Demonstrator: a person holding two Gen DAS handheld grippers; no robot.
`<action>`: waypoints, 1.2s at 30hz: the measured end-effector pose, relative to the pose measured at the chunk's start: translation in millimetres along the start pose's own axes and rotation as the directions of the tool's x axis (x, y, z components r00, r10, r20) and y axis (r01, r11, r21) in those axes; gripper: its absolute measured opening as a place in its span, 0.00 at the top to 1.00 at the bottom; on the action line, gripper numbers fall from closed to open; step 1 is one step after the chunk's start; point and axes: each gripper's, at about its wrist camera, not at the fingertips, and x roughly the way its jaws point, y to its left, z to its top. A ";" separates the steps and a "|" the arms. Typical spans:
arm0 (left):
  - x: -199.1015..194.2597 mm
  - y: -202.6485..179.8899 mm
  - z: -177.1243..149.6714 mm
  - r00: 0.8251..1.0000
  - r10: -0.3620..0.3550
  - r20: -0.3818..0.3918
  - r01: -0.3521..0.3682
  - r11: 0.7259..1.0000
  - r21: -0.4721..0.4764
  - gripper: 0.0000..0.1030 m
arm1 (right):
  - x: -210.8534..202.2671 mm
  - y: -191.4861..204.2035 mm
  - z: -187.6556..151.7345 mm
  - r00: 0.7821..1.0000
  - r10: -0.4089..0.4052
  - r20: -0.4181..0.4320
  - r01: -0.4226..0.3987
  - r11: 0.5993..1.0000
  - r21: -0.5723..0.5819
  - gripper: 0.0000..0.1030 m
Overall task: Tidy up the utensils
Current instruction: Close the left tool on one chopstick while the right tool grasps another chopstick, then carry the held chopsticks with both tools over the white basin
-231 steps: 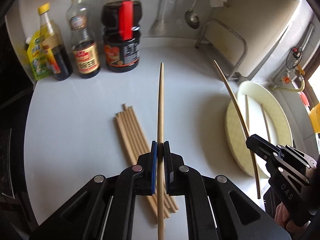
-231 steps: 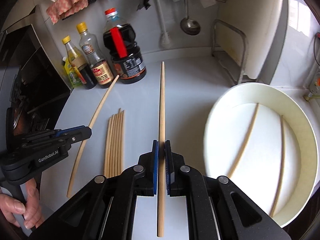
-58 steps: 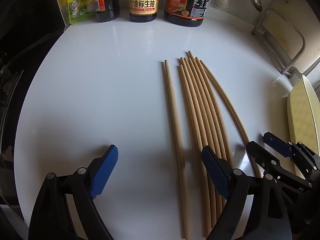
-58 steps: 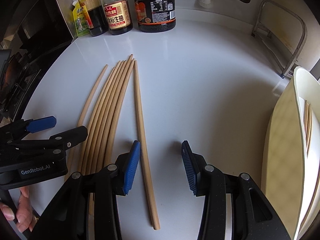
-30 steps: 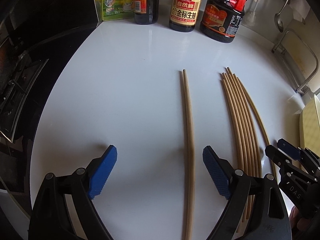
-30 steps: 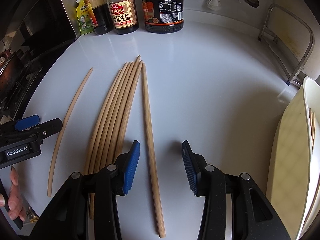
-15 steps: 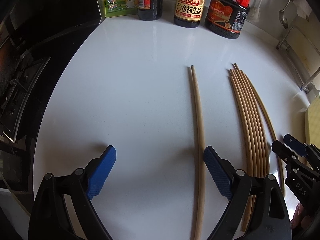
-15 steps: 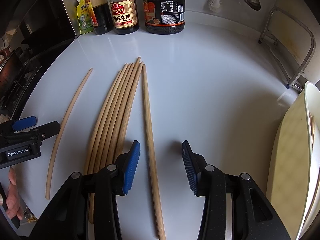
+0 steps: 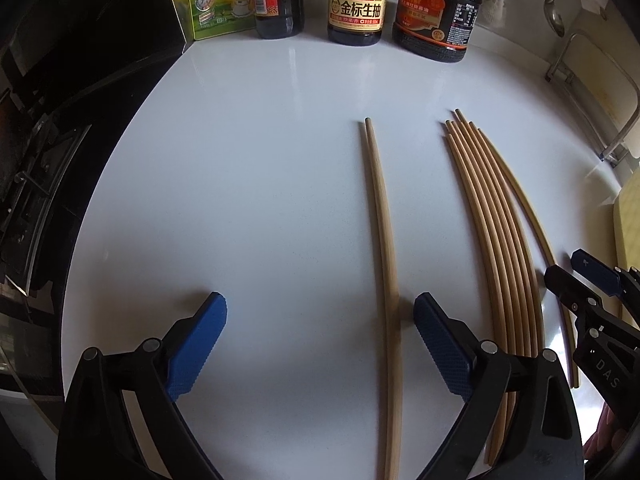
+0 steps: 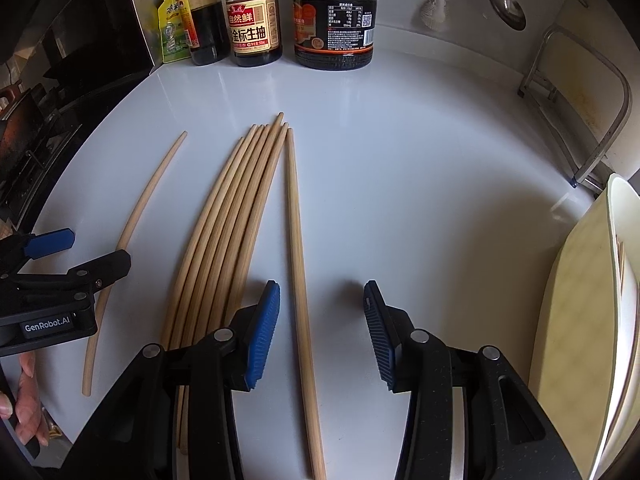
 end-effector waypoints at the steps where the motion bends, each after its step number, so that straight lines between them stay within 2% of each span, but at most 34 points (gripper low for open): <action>1: -1.4 -2.4 -0.6 1.000 0.005 0.008 -0.005 1.000 0.011 0.13 | 0.0 0.3 -0.1 1.000 0.000 0.001 0.000 1.000 -0.001 0.59; 4: -5.6 -7.3 -0.7 1.000 -0.025 0.012 0.024 0.999 0.027 0.30 | 0.3 1.6 1.0 1.000 0.007 -0.001 -0.007 1.000 -0.011 0.64; 5: -6.9 -9.0 0.3 1.000 -0.028 0.010 0.028 0.999 0.030 0.38 | 0.5 3.4 1.5 1.000 0.012 -0.001 -0.012 1.000 -0.020 0.73; 6: -8.0 -11.2 1.6 0.999 -0.032 0.010 0.032 0.999 0.037 0.43 | 0.6 5.7 2.0 1.000 0.010 -0.002 -0.010 0.999 -0.032 0.86; 7: -8.8 -13.2 3.0 0.999 -0.035 0.009 0.035 0.998 0.044 0.55 | 0.8 8.3 2.7 1.000 0.012 -0.004 -0.012 0.999 -0.045 0.93; 8: -9.8 -15.5 4.1 0.999 -0.040 0.007 0.040 0.998 0.053 0.70 | 1.3 10.9 3.7 1.000 0.011 -0.008 -0.011 0.999 -0.053 0.94; 9: -10.1 -17.7 5.5 0.999 -0.045 0.002 0.045 0.997 0.062 0.79 | 1.6 12.0 4.3 1.000 0.010 -0.008 -0.010 0.999 -0.053 0.94; 10: -9.9 -19.8 6.5 0.999 -0.048 -0.005 0.048 0.996 0.070 0.93 | 1.8 11.5 4.5 1.000 0.018 -0.007 -0.018 0.999 -0.044 0.94; 16: -15.8 -20.8 8.4 0.996 -0.080 -0.032 0.082 0.994 0.071 0.93 | -10.9 -0.5 5.6 0.997 0.070 0.012 -0.070 0.996 0.053 0.94; 21: -40.8 -29.7 20.2 0.994 -0.106 -0.002 0.106 0.989 0.101 0.93 | -39.2 -6.6 9.5 0.994 0.101 0.050 -0.105 0.990 0.097 0.94; 26: -78.0 -58.5 38.2 0.983 -0.175 0.054 0.164 0.972 0.169 0.93 | -79.3 -29.7 6.7 0.988 0.105 0.112 -0.124 0.975 0.184 0.94; 32: -111.2 -128.3 56.0 0.952 -0.296 0.084 0.259 0.918 0.301 0.93 | -126.3 -86.0 -14.1 0.986 -0.005 0.167 -0.047 0.951 0.305 0.94; 36: -122.3 -190.5 60.8 0.921 -0.387 0.039 0.341 0.854 0.393 0.93 | -146.5 -132.6 -36.1 0.981 -0.106 0.164 0.032 0.915 0.403 0.94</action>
